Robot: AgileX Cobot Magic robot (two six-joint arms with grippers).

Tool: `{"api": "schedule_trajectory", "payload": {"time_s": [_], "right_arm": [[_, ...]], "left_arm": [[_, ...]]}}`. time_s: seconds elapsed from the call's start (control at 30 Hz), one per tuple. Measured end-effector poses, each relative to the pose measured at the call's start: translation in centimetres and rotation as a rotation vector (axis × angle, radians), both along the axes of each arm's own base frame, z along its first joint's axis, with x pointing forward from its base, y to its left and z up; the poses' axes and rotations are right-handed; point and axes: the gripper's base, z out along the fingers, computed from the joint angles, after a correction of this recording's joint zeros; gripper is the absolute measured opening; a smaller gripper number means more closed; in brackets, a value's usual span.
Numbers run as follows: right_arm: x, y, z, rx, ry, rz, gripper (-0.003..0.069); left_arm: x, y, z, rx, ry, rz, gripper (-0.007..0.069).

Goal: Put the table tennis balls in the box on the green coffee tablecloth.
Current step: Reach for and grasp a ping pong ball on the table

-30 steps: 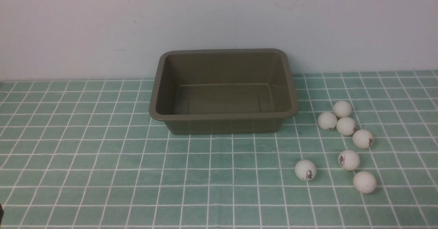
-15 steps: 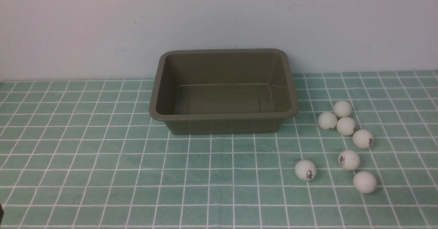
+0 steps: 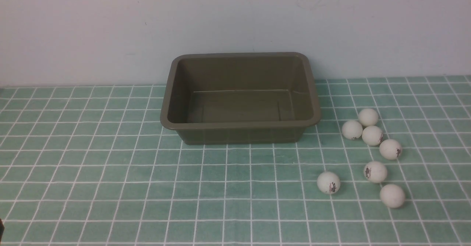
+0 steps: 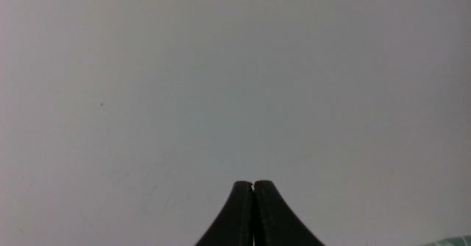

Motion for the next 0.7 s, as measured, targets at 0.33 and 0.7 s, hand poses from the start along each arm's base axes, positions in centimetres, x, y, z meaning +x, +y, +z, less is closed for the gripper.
{"api": "schedule_trajectory", "payload": {"time_s": [0.33,0.7], "right_arm": [[-1.0,1.2,5.0,-0.111,-0.065,0.083,-0.0016],[3.8,-0.1,9.6,-0.228,0.354,-0.051,-0.0016]], "left_arm": [[0.0,0.0,0.0,0.0,0.0,0.0,-0.0008],[0.0,0.0,0.0,0.0,0.0,0.0,-0.0008]]}}
